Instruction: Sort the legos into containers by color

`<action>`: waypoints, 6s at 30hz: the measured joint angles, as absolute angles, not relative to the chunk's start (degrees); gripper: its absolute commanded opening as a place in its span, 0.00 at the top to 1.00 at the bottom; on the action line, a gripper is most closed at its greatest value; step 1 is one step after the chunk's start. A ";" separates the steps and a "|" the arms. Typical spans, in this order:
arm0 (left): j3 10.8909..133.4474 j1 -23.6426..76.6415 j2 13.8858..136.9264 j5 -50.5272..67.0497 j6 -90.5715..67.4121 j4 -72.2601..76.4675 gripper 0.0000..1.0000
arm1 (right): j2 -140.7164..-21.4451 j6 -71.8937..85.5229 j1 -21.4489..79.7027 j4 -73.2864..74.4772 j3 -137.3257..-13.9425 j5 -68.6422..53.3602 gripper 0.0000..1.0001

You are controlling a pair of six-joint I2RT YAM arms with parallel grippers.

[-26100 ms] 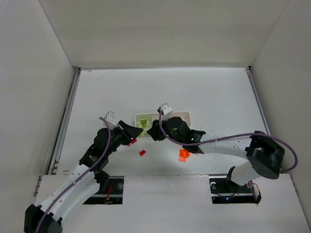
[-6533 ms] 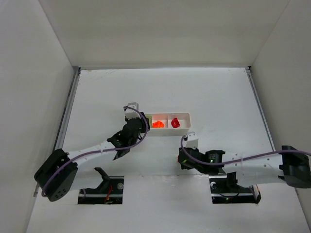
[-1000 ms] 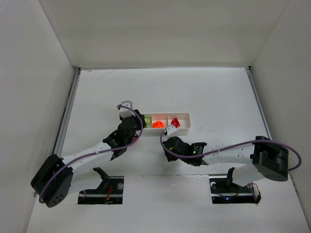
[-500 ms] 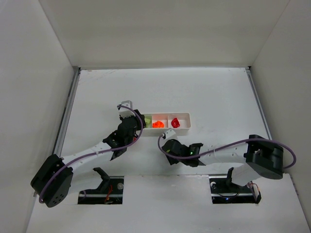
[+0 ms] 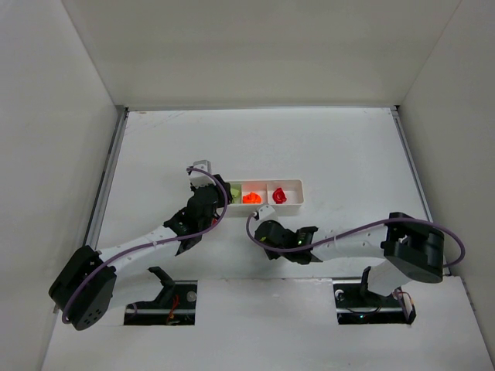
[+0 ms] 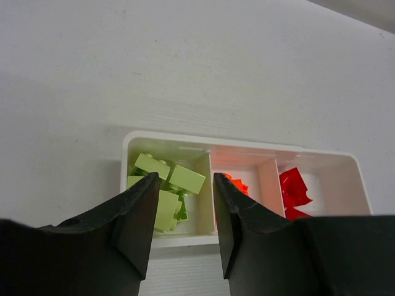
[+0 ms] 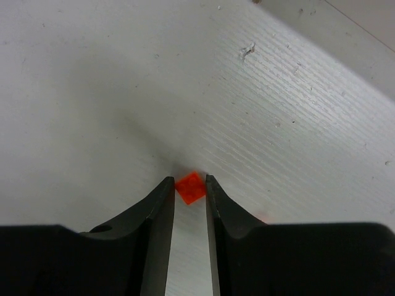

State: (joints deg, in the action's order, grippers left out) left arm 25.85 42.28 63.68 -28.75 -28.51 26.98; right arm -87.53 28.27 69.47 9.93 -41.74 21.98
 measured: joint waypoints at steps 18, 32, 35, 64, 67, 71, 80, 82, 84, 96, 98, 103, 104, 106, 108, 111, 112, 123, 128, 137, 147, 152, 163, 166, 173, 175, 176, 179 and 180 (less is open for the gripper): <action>25.85 42.33 64.03 -28.67 -28.51 27.20 0.62 | -82.98 33.10 67.48 10.24 -38.54 21.37 0.74; 25.85 42.22 63.13 -28.67 -28.49 27.09 0.62 | -76.79 31.22 63.11 10.63 -43.64 19.88 0.74; 25.85 41.43 61.25 -28.67 -28.47 27.09 0.62 | -78.52 29.02 60.36 9.56 -48.80 19.00 0.74; 32.97 57.04 65.19 -29.43 -28.62 17.72 0.71 | -71.96 32.18 44.51 -0.47 -39.44 27.44 0.83; 37.23 66.41 70.00 -30.68 -29.02 15.27 0.69 | -62.83 37.10 41.63 0.23 -31.05 29.63 0.75; 42.24 75.20 79.72 -31.73 -29.41 14.04 0.64 | -53.87 42.98 39.35 3.09 -24.40 31.73 0.51; 51.96 79.57 97.58 -28.49 -28.38 16.78 0.61 | -43.31 46.54 26.94 6.22 -23.09 32.99 0.41; 54.11 79.68 99.90 -27.57 -28.05 17.61 0.61 | -43.20 46.54 25.08 6.02 -23.09 32.25 0.41; 55.94 79.72 101.69 -26.72 -27.79 18.13 0.61 | -43.44 46.57 23.86 5.89 -23.09 30.72 0.41; 60.18 79.07 108.68 -23.09 -26.98 19.07 0.64 | -42.83 46.76 20.80 3.49 -20.88 24.14 0.42; 60.31 78.52 109.62 -22.65 -27.00 19.07 0.64 | -43.07 46.76 20.71 3.07 -20.86 23.42 0.42; 61.39 77.08 111.70 -21.54 -26.94 19.07 0.66 | -43.29 46.76 20.71 2.00 -20.73 22.24 0.43; 61.67 76.73 112.05 -21.23 -26.92 19.09 0.67 | -43.33 46.76 20.71 1.91 -20.69 22.15 0.43; 62.30 76.34 112.60 -20.71 -26.85 19.20 0.71 | -43.53 46.76 20.71 1.43 -20.47 22.00 0.43; 62.92 75.99 113.14 -19.94 -26.81 19.55 0.77 | -43.59 46.78 20.71 0.93 -20.05 21.93 0.43; 63.48 75.77 113.89 -19.51 -26.83 20.08 0.88 | -43.86 46.78 20.71 0.73 -19.73 21.65 0.43; 63.51 75.72 113.93 -19.42 -26.83 20.12 0.90 | -43.94 46.78 20.71 0.69 -19.66 21.56 0.43; 55.11 74.91 105.30 -20.32 -27.07 20.71 0.93 | -45.56 46.76 20.78 -0.91 -19.64 20.64 0.46; 50.52 71.50 94.35 -20.80 -28.25 20.82 0.92 | -46.57 46.74 22.65 -1.30 -19.64 19.88 0.47; 47.35 57.39 84.23 -22.79 -30.87 20.08 0.90 | -59.88 43.79 40.45 -2.04 -22.09 19.51 0.59; 48.05 46.63 90.35 -22.85 -31.55 16.60 0.89 | -68.49 38.72 59.90 -1.80 -26.24 22.98 0.53; 49.80 45.78 94.13 -22.31 -31.53 15.68 0.88 | -70.78 38.41 63.48 0.43 -26.96 25.21 0.44; 52.62 45.63 98.19 -21.37 -30.85 15.62 0.72 | -68.18 41.12 65.82 7.57 -27.38 28.91 0.40; 52.62 45.65 98.83 -21.50 -30.63 15.53 0.67 | -68.40 42.19 66.48 8.64 -27.70 28.51 0.41; 52.29 46.48 97.93 -22.72 -29.71 15.55 0.64 | -70.39 44.84 68.34 10.28 -27.88 27.73 0.52; 51.46 46.87 96.18 -22.96 -29.45 15.55 0.64 | -71.29 45.25 68.34 10.35 -28.01 27.64 0.55; 50.94 46.96 94.96 -23.09 -29.34 15.62 0.64 | -71.77 45.41 68.34 10.35 -28.08 27.64 0.56; 48.25 47.42 90.19 -23.64 -29.12 15.68 0.63 | -73.52 45.50 68.34 10.31 -29.02 27.86 0.61; 47.20 47.51 88.33 -24.01 -29.10 15.62 0.63 | -74.06 45.47 68.34 10.28 -29.39 27.97 0.64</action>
